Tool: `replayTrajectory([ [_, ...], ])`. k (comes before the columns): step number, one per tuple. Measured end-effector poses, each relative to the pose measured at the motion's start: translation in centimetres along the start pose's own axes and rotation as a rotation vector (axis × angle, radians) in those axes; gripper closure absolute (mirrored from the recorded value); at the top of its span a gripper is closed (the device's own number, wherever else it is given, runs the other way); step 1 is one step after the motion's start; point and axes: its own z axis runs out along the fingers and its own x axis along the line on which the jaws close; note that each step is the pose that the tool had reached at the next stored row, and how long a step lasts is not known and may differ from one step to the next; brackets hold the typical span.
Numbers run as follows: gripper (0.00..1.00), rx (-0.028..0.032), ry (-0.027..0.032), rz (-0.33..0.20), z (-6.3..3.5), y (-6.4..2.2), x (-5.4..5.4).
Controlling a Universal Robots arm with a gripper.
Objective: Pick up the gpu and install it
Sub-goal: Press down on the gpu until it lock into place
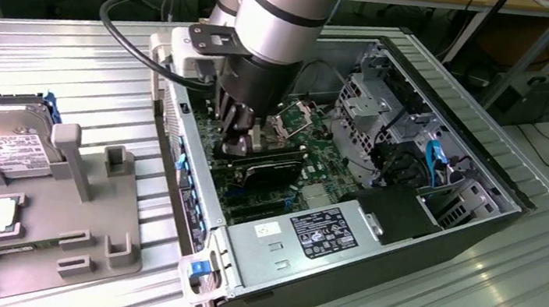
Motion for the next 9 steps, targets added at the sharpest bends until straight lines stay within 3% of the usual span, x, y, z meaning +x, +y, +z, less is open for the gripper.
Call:
replayTrajectory([
  [9,0.89,-0.0021,-0.0001,0.000,0.33,1.16,-0.2],
])
